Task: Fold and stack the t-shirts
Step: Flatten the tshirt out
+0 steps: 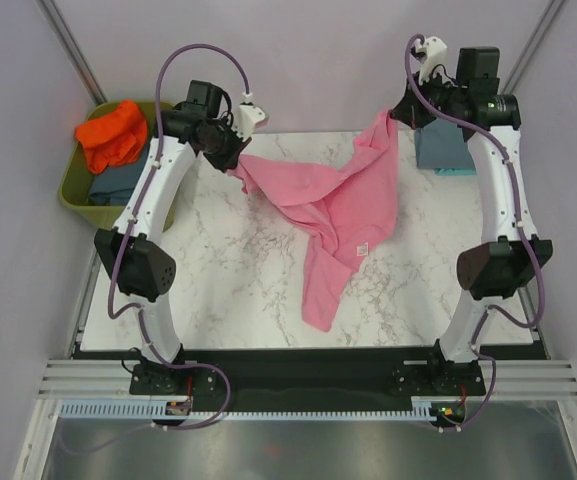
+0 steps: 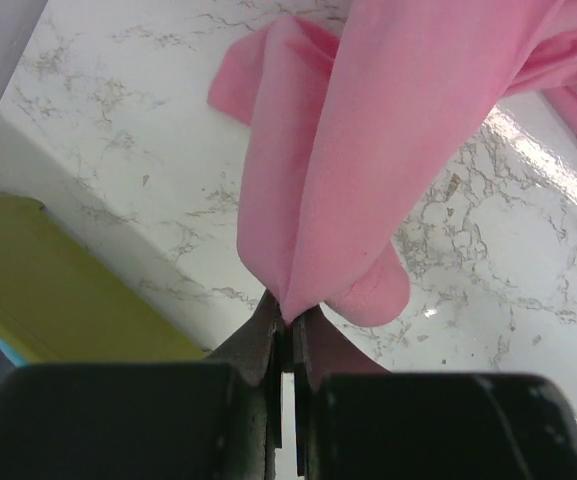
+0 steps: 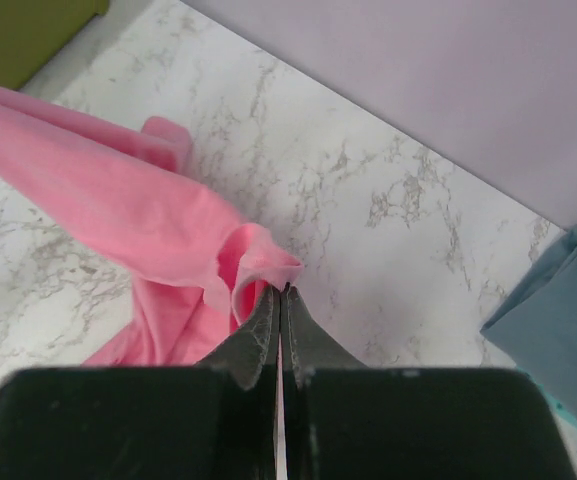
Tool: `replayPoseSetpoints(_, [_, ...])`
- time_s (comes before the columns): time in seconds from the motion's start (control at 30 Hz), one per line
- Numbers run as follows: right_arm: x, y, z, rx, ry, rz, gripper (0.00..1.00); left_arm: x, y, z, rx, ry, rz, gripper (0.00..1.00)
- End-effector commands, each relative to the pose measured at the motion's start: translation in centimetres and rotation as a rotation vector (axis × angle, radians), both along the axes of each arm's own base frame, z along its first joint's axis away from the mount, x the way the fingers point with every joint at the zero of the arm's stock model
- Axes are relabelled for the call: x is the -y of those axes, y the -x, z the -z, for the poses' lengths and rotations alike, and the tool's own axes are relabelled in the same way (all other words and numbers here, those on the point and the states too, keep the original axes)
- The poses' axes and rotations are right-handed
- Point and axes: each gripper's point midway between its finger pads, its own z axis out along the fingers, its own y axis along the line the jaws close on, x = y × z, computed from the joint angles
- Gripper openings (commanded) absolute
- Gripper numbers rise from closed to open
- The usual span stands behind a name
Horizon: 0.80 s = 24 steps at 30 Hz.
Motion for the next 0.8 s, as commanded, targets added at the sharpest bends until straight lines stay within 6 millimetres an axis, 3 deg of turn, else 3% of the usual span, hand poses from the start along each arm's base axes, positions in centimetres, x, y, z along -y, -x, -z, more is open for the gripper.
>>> replayPoseSetpoints(0.0, [-0.9, 2.8, 0.0, -0.024, 0.02, -0.024, 0.0, 0.5, 1.1, -2.7, 0.05, 0.026, 0.087, 0.02])
replayPoseSetpoints(0.1, [-0.6, 6.2, -2.1, 0.004, 0.039, -0.024, 0.0, 0.7, 3.7, -4.7, 0.065, 0.034, 0.18, 0.02])
replayPoseSetpoints(0.13, [-0.5, 7.2, -1.9, -0.005, 0.044, -0.028, 0.0, 0.8, 4.4, -5.3, 0.069, 0.041, 0.199, 0.02])
replayPoseSetpoints(0.17, [-0.4, 9.3, -3.9, 0.047, 0.053, -0.033, 0.0, 0.8, 5.6, -6.6, 0.088, 0.053, 0.226, 0.02])
replayPoseSetpoints(0.23, [-0.2, 12.7, -5.6, 0.097, 0.059, -0.034, 0.0, 0.8, 7.1, -7.6, 0.099, 0.058, 0.268, 0.02])
replayPoseSetpoints(0.3, [0.4, 14.4, -6.1, 0.126, 0.069, 0.003, 0.0, 0.7, 8.1, -10.2, 0.189, 0.065, 0.289, 0.02])
replayPoseSetpoints(0.33, [0.7, 16.4, -8.2, 0.195, 0.066, 0.027, 0.0, 0.5, 8.4, -10.8, 0.217, 0.065, 0.292, 0.02])
replayPoseSetpoints(0.37, [1.1, 17.0, -9.6, 0.25, 0.065, 0.056, 0.0, 0.5, 8.6, -11.8, 0.262, 0.067, 0.304, 0.02])
replayPoseSetpoints(0.4, [2.0, 17.3, -10.6, 0.281, 0.069, 0.119, 0.0, 0.5, 8.8, -14.9, 0.392, 0.083, 0.311, 0.02])
replayPoseSetpoints(0.43, [2.5, 18.8, -12.8, 0.355, 0.068, 0.148, 0.0, 0.6, 9.0, -15.9, 0.441, 0.095, 0.315, 0.02])
replayPoseSetpoints(0.47, [3.0, 18.9, -14.8, 0.434, 0.069, 0.184, 0.0, 0.8, 8.9, -15.9, 0.466, 0.107, 0.322, 0.02])
replayPoseSetpoints(0.5, [3.6, 19.3, -16.3, 0.487, 0.072, 0.219, 0.0, 0.8, 10.1, -18.0, 0.543, 0.131, 0.331, 0.02])
replayPoseSetpoints(0.53, [4.9, 19.7, -18.4, 0.551, 0.085, 0.297, 0.0, 1.2, 9.6, -18.6, 0.598, 0.146, 0.34, 0.02])
replayPoseSetpoints(0.63, [6.4, 19.8, -22.6, 0.66, 0.09, 0.385, 0.0, 2.3, 10.9, -19.9, 0.62, 0.21, 0.399, 0.02])
replayPoseSetpoints(0.77, [6.1, 20.2, -25.0, 0.732, 0.064, 0.377, 0.0, 2.5, 10.8, -19.5, 0.588, 0.233, 0.39, 0.03])
